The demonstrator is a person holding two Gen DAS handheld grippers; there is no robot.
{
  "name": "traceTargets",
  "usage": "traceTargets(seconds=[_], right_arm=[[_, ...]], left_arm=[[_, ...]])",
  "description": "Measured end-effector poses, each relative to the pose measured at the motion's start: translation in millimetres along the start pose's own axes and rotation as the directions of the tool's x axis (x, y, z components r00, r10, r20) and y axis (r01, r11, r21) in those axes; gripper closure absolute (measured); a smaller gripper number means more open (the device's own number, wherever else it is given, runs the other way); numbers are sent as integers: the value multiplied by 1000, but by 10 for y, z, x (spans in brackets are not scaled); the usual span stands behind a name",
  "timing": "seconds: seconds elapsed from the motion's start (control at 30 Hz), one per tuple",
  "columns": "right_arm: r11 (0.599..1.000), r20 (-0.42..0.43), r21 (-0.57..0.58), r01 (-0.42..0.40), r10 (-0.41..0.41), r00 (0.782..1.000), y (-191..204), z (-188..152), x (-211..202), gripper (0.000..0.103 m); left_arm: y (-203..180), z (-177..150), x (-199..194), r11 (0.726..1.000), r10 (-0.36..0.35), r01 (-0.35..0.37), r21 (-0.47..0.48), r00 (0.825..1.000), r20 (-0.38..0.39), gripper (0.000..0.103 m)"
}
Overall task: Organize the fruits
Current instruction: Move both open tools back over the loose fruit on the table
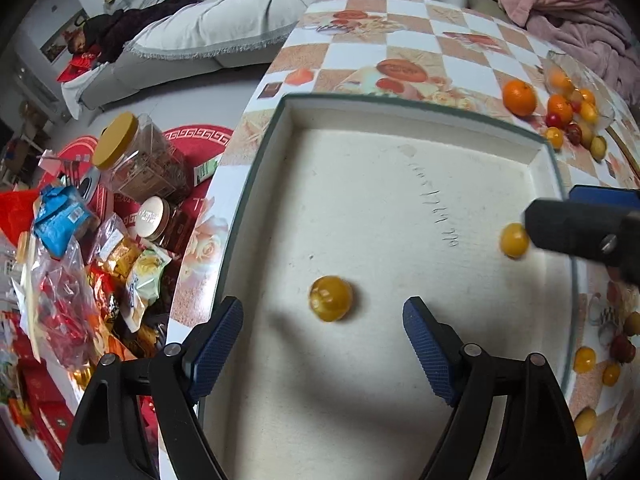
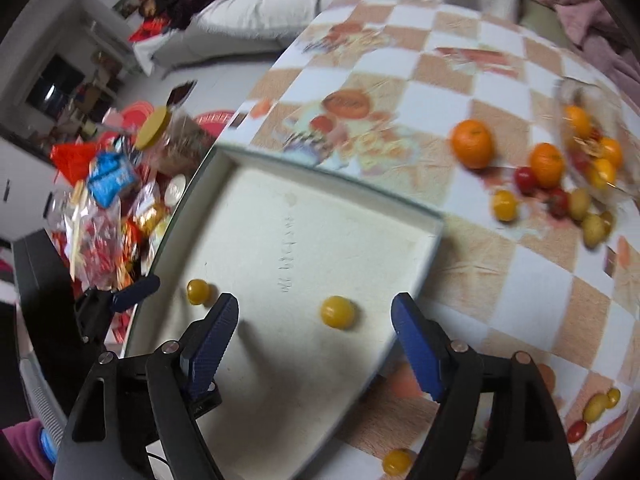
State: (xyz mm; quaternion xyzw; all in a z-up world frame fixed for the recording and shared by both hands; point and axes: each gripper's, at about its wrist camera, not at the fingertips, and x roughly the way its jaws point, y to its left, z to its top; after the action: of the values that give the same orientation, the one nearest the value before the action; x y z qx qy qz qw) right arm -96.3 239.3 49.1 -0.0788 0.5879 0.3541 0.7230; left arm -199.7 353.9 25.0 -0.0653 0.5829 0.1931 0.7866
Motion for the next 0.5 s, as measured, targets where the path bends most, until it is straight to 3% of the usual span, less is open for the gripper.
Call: traceTargets(seconds=[0.23,0.5], right_arm=[[982,36,167,86,-93,995,-664,-322,-400,21],[905,14,374,203,-224,974,-1596,-933,-849,21]], left_arm=[[-443,141,-270,994,-74,69,89,996,52,20],[-1251,198,-446,953,-197,179,245,979,49,20]])
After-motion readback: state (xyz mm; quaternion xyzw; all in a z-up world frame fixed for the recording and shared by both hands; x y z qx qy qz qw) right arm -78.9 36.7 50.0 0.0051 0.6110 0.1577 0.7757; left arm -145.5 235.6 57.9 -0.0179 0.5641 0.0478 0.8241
